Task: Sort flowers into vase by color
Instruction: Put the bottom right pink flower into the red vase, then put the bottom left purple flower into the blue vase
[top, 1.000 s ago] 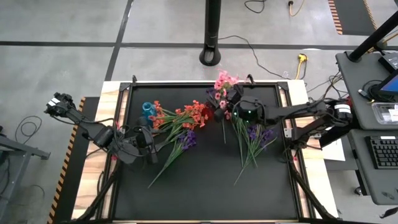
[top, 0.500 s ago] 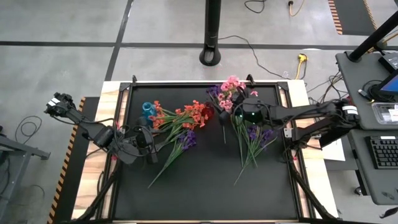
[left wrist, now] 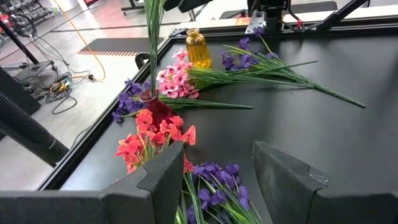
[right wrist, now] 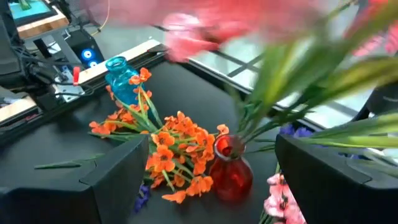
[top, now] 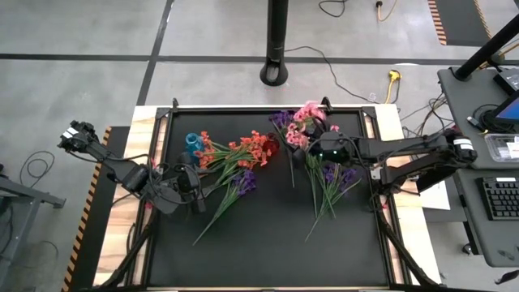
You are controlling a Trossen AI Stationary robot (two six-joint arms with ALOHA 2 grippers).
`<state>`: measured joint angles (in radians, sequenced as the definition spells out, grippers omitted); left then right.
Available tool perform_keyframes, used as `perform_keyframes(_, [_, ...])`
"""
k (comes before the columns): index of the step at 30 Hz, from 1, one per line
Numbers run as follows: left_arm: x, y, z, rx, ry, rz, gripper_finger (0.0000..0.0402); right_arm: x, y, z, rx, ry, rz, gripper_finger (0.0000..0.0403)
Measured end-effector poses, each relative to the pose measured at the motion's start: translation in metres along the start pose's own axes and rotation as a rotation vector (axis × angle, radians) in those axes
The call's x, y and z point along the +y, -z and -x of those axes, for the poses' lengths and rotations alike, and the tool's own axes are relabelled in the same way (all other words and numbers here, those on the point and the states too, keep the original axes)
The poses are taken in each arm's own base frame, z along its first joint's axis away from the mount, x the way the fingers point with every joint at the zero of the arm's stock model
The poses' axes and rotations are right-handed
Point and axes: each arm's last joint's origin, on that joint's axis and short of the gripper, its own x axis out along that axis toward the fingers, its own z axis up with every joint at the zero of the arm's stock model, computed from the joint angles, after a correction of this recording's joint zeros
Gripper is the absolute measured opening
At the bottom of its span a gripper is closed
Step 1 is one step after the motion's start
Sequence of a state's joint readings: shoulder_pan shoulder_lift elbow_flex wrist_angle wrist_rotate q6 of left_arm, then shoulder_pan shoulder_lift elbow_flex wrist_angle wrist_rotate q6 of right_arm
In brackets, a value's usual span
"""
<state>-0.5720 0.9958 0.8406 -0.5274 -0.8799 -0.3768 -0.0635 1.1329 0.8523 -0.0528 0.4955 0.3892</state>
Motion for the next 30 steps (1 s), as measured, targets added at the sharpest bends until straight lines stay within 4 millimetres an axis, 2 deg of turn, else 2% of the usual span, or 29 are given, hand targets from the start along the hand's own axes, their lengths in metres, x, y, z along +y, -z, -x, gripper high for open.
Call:
perform_keyframes(13, [0.0,0.004,-0.001,0.01,-0.004,0.013,0.0176,0.025,-0.022,0.032,0.177,-0.026,-0.04,0.0331])
perform_keyframes(18, [-0.001,0.01,-0.003,0.023,-0.009,0.021,0.0176,0.039,-0.026,0.049,0.293,-0.134,-0.09,0.0327])
perform_keyframes(24, [-0.003,0.022,-0.007,0.08,0.054,0.065,0.0176,0.056,-0.011,0.065,0.494,-0.26,-0.09,0.0327])
perform_keyframes(30, [-0.013,0.039,-0.016,0.201,0.165,0.11,0.0176,0.066,0.011,0.077,0.64,-0.237,-0.077,0.0327])
